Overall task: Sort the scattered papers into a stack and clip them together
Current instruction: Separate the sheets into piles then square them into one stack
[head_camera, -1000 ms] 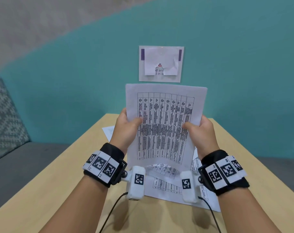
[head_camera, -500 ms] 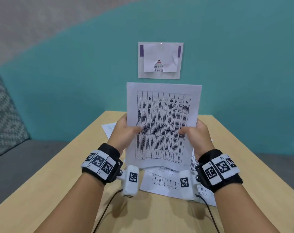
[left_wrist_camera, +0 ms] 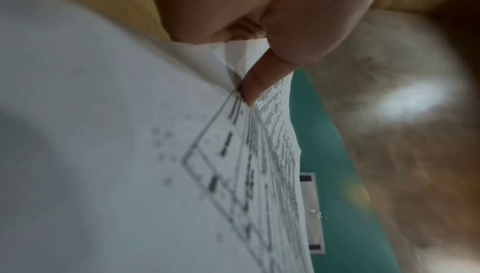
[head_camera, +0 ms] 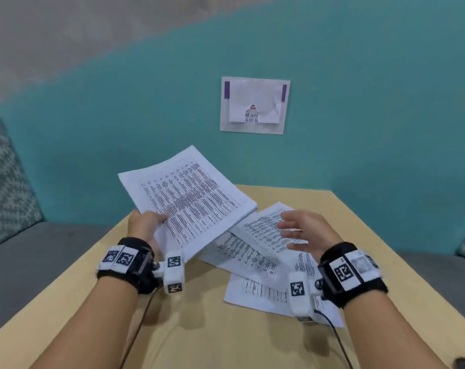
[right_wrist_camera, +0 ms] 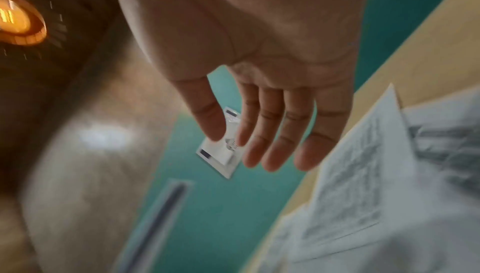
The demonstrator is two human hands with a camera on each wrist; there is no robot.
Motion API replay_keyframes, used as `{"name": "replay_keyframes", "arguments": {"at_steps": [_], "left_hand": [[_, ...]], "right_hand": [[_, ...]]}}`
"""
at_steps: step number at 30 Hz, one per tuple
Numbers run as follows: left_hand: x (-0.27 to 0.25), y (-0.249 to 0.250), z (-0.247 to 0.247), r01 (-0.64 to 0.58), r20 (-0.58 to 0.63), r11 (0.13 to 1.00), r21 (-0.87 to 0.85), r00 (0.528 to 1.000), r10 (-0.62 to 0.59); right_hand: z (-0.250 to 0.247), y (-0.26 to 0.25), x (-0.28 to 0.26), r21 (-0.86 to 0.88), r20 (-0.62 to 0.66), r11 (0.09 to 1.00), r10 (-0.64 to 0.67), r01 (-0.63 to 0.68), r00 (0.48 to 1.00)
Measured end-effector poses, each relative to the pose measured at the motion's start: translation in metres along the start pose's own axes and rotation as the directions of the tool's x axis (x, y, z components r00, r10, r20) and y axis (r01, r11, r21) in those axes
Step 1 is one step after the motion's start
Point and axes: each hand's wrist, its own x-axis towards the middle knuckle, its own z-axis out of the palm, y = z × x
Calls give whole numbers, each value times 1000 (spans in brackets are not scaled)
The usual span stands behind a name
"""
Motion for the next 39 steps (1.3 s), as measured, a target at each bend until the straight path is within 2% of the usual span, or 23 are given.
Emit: {"name": "replay_keyframes", "arguments": {"at_steps": [2, 3, 6, 9, 12, 16, 22, 24, 25, 26, 29, 31, 36, 39], "left_hand": [[38, -27, -12, 117, 34, 991, -66, 993, -115], [41, -35, -14, 179, 58, 979, -96, 983, -174], [14, -38, -4, 254, 66, 958, -137, 967, -247], [6, -45, 0, 283, 64, 946, -159, 959, -276], [10, -52, -7, 334, 94, 906, -260, 942, -321], [38, -66, -24, 412, 149, 861, -298, 911, -384], [23, -52, -26, 397, 144, 857, -328, 918, -370], [18, -51, -25, 396, 152, 863, -313, 918, -366], [16, -51, -23, 397, 150, 868, -299, 918, -368], [14, -49, -22, 397, 147, 871, -288, 917, -370], [16, -52, -22, 407, 156, 865, -295, 913, -376], [17, -53, -23, 408, 154, 863, -299, 913, -379], [12, -50, -23, 390, 146, 877, -281, 920, -363], [14, -51, -24, 399, 148, 878, -266, 916, -372]], "right_hand": [[-2, 7, 16, -245, -65, 963, 100, -113, 993], [-5, 9, 22, -375, -109, 915, 115, -148, 987], [-13, 15, 37, -692, -172, 690, 125, -210, 977], [-7, 25, 47, -846, -174, 481, 156, -229, 972], [14, 28, 46, -900, -214, 329, 236, -285, 948], [38, 28, 49, -956, -186, 177, 252, -234, 950], [26, 17, 65, -974, -100, 160, 325, -159, 940], [19, 13, 58, -978, -105, 132, 344, -159, 933], [18, 12, 56, -990, -90, 69, 359, -123, 929], [16, 14, 57, -992, -92, 46, 392, -119, 915], [12, 15, 56, -989, -125, 11, 440, -144, 889], [3, 23, 64, -989, -128, 13, 408, -146, 904], [-24, 43, 74, -985, -128, 78, 288, -157, 949], [-40, 49, 79, -944, -183, 230, 224, -235, 957]]}}
